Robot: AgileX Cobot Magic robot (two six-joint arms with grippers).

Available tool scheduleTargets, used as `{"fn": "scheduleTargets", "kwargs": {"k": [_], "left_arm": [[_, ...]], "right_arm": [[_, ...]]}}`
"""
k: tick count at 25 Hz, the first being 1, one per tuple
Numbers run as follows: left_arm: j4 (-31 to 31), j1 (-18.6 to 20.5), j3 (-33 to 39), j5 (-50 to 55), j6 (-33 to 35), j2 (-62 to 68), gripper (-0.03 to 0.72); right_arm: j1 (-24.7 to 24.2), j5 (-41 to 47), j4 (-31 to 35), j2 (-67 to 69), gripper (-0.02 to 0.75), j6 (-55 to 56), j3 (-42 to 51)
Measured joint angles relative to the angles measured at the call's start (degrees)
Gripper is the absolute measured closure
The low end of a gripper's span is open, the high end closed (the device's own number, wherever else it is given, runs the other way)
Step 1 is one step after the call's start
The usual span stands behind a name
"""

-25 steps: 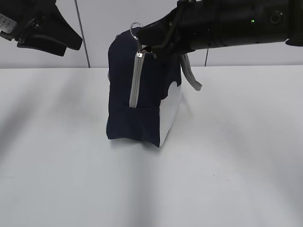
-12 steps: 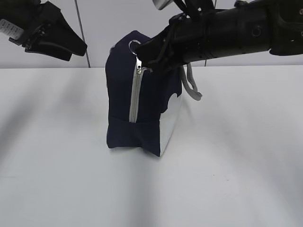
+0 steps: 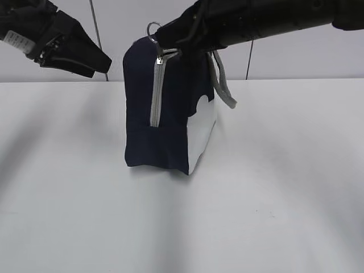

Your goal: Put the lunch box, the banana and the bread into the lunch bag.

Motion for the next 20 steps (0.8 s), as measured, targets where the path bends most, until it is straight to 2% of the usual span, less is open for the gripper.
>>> {"fn": "scheduleTargets", "kwargs": {"k": [7, 15, 20], "left_arm": [[-4.39, -0.04, 0.0, 1.63, 4.03, 1.34, 0.274], [-6.71, -0.17, 0.0, 1.99, 7.47, 1.77, 0.274], [-7.09, -2.42, 0.0, 0.14, 10.03, 2.23, 0.274]], "right_arm": [[-1.23, 0.88, -0.36, 0.12, 0.754, 3.09, -0.09], [-1.23, 1.95, -0.36, 0.23, 0.754, 3.91, -0.99], [-1.23, 1.49, -0.36, 0.23, 0.754, 4.54, -0.99]]}}
